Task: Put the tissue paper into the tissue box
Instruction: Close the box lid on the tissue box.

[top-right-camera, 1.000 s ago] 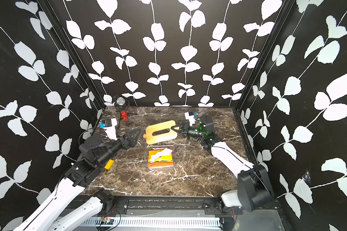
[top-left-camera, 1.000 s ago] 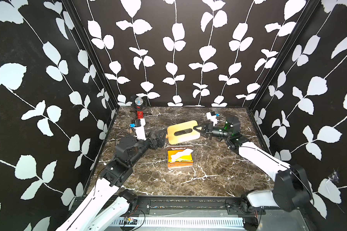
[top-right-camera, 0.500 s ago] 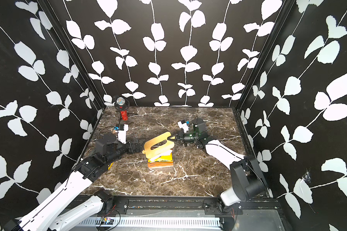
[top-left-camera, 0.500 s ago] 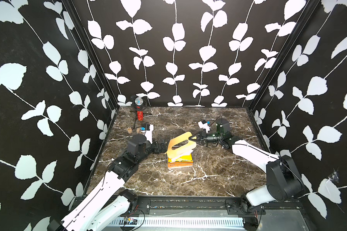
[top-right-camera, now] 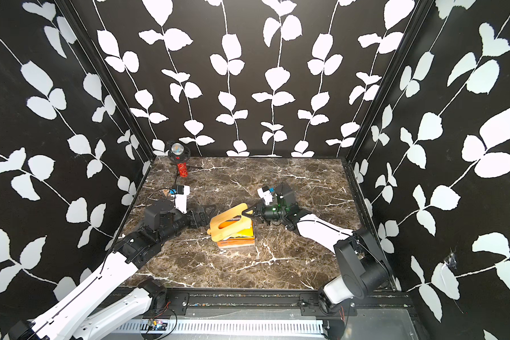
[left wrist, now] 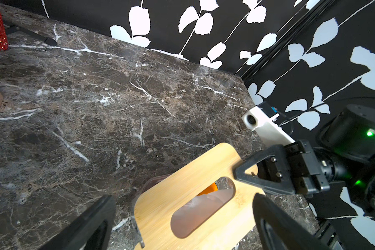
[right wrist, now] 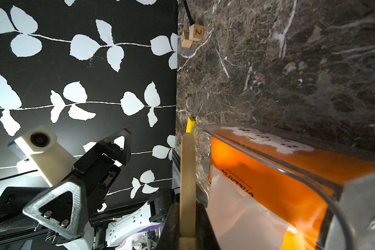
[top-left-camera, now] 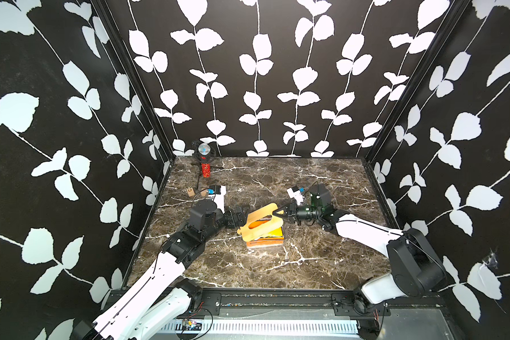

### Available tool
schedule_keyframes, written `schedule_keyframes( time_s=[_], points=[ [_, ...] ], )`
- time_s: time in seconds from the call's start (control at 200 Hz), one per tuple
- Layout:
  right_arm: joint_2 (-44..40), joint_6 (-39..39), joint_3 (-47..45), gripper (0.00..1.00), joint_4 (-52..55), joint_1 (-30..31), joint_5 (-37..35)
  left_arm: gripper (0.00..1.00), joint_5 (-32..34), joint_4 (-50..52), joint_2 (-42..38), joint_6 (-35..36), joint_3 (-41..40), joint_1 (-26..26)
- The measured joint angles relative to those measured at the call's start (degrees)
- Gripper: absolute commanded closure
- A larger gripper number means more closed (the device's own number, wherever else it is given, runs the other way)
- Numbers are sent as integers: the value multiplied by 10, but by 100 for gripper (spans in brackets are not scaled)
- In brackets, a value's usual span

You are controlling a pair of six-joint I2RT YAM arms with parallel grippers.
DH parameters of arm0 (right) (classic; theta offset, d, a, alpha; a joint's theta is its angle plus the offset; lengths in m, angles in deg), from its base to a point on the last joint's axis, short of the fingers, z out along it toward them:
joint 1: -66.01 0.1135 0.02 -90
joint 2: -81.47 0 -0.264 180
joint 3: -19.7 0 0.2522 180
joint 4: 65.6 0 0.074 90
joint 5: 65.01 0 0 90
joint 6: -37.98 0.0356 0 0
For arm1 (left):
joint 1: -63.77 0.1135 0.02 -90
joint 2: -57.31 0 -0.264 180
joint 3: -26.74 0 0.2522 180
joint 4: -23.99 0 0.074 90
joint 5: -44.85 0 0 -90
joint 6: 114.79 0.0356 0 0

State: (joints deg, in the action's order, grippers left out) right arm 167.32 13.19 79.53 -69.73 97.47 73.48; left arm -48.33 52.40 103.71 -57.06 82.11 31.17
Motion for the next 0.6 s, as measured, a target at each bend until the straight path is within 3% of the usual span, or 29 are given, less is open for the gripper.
schedule_keyframes(
  time_s=[0.6],
  points=[
    [-30, 24, -63, 100, -85, 5, -62, 1, -8, -18, 7, -12, -17, 0]
  ],
)
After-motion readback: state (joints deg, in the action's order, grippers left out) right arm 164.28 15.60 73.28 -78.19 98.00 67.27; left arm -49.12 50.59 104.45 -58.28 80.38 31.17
